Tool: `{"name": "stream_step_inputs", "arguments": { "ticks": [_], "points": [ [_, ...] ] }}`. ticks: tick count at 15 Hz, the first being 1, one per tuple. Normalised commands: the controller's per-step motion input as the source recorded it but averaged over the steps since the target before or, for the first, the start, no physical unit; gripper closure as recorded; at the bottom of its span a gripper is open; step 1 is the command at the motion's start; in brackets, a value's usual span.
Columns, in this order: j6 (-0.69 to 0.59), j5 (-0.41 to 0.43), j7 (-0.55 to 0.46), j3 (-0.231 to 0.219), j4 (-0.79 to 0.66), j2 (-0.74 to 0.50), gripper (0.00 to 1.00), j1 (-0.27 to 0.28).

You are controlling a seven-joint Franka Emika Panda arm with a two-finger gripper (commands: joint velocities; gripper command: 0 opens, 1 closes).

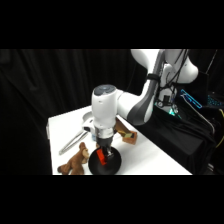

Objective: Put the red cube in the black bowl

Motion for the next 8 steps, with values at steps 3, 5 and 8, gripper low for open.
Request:
{"name": "stream_step_inputs", "arguments": {
  "ticks": [3, 5, 8],
  "points": [
    [0.08, 0.155, -0.07, -0.066, 0.14, 0.12, 0.00, 0.071],
    [0.02, 0.140, -0.05, -0.077, 0.08, 0.01, 0.00, 0.092],
    [-0.09, 0.126, -0.06, -0.069, 0.01, -0.18, 0.00, 0.107]
  ]
}}
